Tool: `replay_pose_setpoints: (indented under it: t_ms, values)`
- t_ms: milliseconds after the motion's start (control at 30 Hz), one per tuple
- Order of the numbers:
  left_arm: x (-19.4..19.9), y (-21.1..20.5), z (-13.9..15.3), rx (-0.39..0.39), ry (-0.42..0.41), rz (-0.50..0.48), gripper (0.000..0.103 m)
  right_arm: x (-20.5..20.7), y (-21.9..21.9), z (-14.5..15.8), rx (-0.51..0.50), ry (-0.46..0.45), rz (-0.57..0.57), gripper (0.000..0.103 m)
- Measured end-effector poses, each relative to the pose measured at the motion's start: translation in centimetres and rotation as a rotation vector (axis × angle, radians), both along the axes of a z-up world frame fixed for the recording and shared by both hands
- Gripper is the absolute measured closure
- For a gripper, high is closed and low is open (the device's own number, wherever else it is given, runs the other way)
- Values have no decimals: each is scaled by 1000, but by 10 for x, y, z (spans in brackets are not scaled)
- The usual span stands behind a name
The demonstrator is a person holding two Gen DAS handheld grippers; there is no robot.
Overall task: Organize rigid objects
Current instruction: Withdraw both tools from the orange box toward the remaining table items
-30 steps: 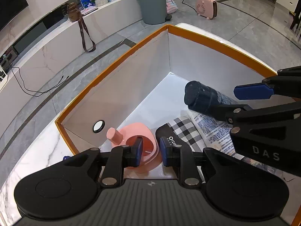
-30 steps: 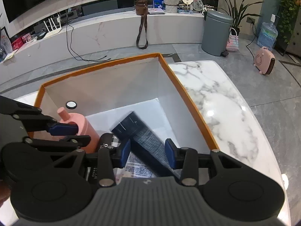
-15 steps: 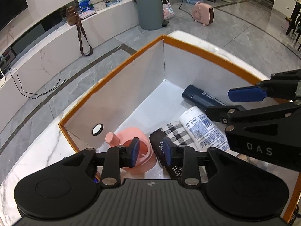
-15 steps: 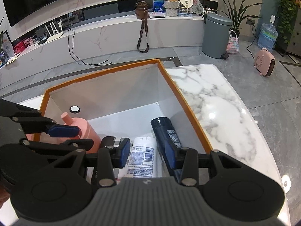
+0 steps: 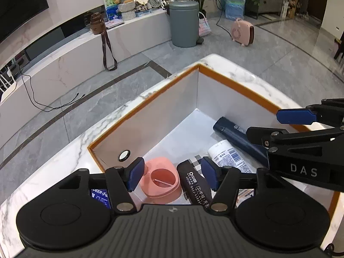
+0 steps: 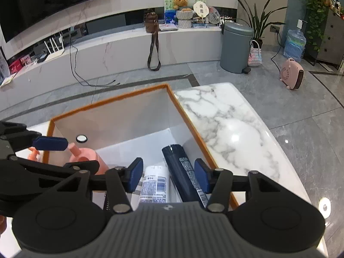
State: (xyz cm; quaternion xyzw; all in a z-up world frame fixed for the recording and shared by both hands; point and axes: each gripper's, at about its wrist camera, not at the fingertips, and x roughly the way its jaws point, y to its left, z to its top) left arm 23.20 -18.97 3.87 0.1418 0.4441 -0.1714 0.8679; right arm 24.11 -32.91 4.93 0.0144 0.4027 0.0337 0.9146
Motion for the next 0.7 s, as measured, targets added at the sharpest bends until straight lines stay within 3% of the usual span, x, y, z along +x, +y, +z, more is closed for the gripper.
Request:
replay_pose_setpoints:
  t_ms: [433,700]
  values:
    - [-29,9,35,-28,-69,-16,27,-26,8,38,42,-102,-20,43]
    - [-48,29,50,-59,-102,9,27,-47,35,61,80,-180,40,41]
